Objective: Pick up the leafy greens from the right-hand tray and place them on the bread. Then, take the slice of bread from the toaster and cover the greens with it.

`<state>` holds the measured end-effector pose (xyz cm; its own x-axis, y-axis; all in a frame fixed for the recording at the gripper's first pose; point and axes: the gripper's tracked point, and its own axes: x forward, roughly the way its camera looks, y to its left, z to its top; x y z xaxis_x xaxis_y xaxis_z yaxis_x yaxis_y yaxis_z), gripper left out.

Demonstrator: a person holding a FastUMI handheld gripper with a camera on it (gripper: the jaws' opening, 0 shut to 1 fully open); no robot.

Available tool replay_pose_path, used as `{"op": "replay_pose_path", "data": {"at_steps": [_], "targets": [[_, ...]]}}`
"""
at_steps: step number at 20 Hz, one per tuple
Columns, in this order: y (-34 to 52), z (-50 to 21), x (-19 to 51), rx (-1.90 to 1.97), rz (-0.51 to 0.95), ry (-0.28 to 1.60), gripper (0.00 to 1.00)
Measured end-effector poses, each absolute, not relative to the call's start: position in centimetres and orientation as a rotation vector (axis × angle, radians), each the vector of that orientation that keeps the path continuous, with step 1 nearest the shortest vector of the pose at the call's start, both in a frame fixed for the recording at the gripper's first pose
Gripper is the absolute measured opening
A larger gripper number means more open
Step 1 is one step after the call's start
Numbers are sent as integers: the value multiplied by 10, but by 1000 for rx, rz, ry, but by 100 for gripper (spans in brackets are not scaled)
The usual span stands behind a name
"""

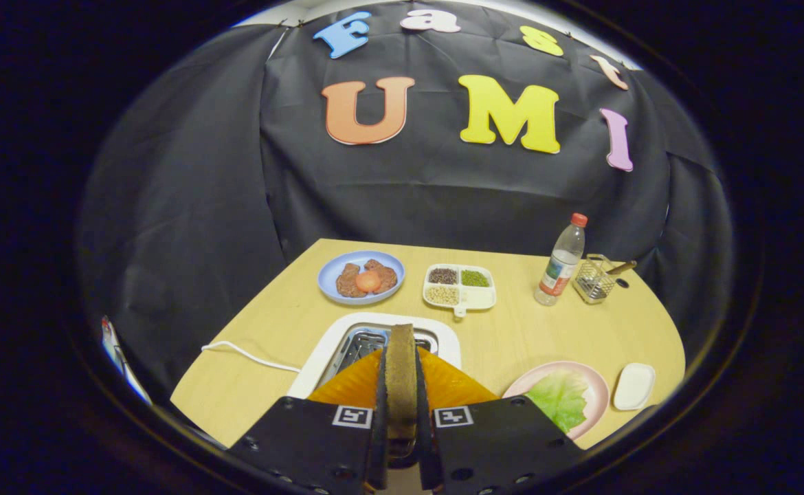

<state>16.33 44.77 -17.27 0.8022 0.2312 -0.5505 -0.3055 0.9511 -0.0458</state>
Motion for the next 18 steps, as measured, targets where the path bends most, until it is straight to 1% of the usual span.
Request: {"op": "replay_pose_path", "data": {"at_steps": [1, 2, 3, 4, 9, 14, 18], "targets": [[446, -172, 160, -145, 283, 573, 18], [445, -168, 157, -146, 279, 572, 14], [445, -160, 156, -127, 281, 563, 14], [443, -151, 154, -114, 272, 547, 9], [442, -90, 141, -59, 286, 469, 9], [429, -21, 114, 8, 310, 366, 9], [407, 11, 97, 31, 313, 326, 8]]}}
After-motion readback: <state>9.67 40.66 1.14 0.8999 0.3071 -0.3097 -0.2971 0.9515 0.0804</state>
